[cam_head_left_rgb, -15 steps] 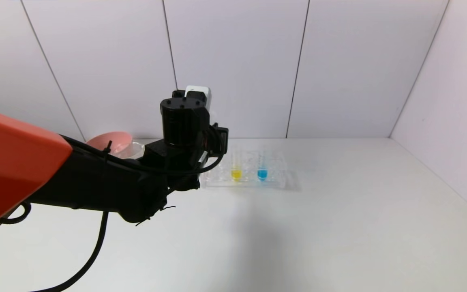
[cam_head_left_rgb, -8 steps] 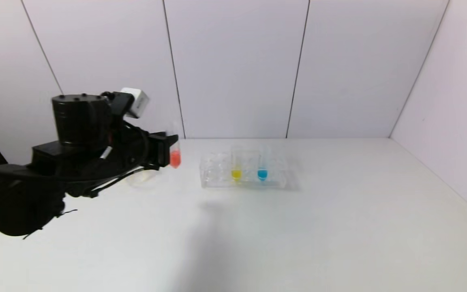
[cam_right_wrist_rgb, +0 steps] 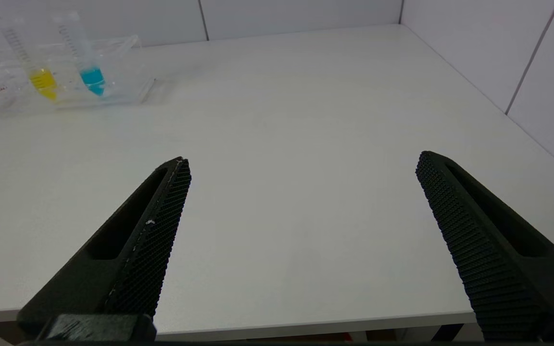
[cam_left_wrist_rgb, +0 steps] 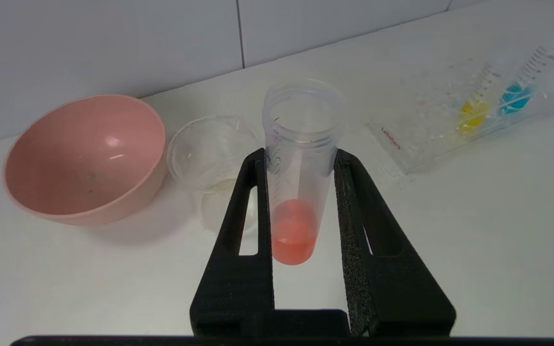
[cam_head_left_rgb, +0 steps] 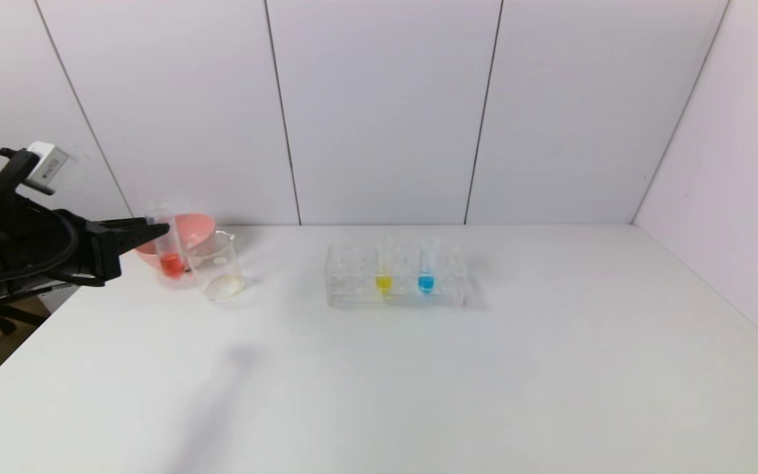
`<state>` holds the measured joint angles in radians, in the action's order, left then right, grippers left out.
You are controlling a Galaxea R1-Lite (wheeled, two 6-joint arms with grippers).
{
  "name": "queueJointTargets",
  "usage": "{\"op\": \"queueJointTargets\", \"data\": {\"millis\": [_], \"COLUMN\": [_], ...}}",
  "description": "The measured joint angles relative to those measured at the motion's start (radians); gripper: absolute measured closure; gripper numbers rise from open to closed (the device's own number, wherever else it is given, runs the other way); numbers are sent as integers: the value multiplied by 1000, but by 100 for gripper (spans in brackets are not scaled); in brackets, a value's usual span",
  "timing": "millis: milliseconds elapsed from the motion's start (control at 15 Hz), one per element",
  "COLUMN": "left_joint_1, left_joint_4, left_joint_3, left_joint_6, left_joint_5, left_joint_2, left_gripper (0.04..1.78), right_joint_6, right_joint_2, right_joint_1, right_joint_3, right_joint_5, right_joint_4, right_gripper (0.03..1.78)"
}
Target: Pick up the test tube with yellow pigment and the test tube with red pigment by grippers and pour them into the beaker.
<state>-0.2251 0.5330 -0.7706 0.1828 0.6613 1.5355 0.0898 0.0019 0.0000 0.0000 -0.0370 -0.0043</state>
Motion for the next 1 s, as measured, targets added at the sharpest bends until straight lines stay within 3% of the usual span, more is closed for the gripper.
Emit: {"op": "queueJointTargets", "data": {"millis": [267, 600, 800, 1000], "left_joint_1": [-105, -124, -93, -44], "left_joint_4": [-58, -366, -597, -697], "left_joint_3": [-119, -364, -520, -629], "left_joint_6": [123, 314, 444, 556], "left_joint_5": [49, 37, -33, -126], "left_joint_2": [109, 206, 250, 304], "left_gripper": [140, 140, 140, 140], "right_joint_6": [0, 0, 0, 0], "right_joint_2": [0, 0, 0, 0], "right_joint_1": [0, 0, 0, 0], "right_joint_3": [0, 0, 0, 0], "right_joint_5": [0, 0, 0, 0], "right_joint_4": [0, 0, 0, 0], "right_gripper": [10, 10, 10, 10]}}
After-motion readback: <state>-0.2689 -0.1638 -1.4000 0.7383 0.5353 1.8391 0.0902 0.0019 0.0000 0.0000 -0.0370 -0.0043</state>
